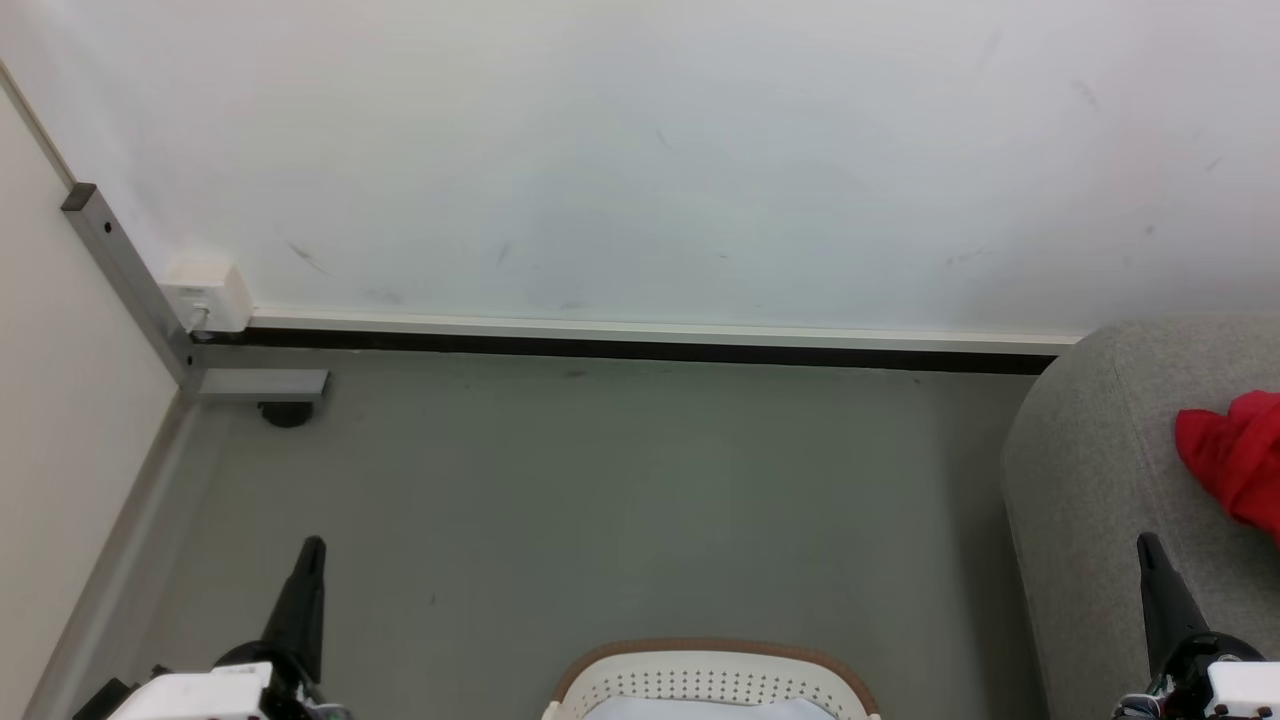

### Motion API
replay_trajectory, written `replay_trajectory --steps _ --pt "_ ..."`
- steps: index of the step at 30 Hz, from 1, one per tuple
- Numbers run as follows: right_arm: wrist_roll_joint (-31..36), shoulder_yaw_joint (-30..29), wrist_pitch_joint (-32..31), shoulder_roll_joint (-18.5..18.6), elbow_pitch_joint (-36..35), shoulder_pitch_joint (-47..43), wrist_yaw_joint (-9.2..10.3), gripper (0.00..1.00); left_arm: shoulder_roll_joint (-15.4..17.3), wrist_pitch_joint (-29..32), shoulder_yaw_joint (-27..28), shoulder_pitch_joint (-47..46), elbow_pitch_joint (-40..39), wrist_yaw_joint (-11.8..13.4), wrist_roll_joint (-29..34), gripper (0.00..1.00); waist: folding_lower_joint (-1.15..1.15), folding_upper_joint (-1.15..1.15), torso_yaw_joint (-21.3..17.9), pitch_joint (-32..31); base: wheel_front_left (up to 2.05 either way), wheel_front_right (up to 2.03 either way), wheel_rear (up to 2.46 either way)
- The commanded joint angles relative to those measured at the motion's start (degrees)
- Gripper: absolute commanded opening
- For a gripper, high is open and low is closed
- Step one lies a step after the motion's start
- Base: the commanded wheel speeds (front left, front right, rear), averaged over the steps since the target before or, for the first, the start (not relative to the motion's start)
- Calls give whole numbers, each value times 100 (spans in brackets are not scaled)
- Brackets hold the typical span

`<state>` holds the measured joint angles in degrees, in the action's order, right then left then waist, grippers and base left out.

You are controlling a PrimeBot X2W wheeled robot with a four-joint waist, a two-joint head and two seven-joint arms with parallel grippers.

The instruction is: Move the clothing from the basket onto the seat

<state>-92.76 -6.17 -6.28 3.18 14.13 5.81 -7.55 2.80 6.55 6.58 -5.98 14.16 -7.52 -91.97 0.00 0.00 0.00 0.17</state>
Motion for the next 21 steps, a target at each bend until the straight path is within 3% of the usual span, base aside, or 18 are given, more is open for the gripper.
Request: replay_trajectory --steps 1,21 --pt "17 -22 -14 -6 -22 74 12 0 10 25 15 -51 -16 5 -71 0 0 0 0 0 0 0 0" --pt "31 -33 -19 -13 -21 75 12 0 10 25 16 -51 -16 6 -70 0 0 0 0 0 0 0 0"
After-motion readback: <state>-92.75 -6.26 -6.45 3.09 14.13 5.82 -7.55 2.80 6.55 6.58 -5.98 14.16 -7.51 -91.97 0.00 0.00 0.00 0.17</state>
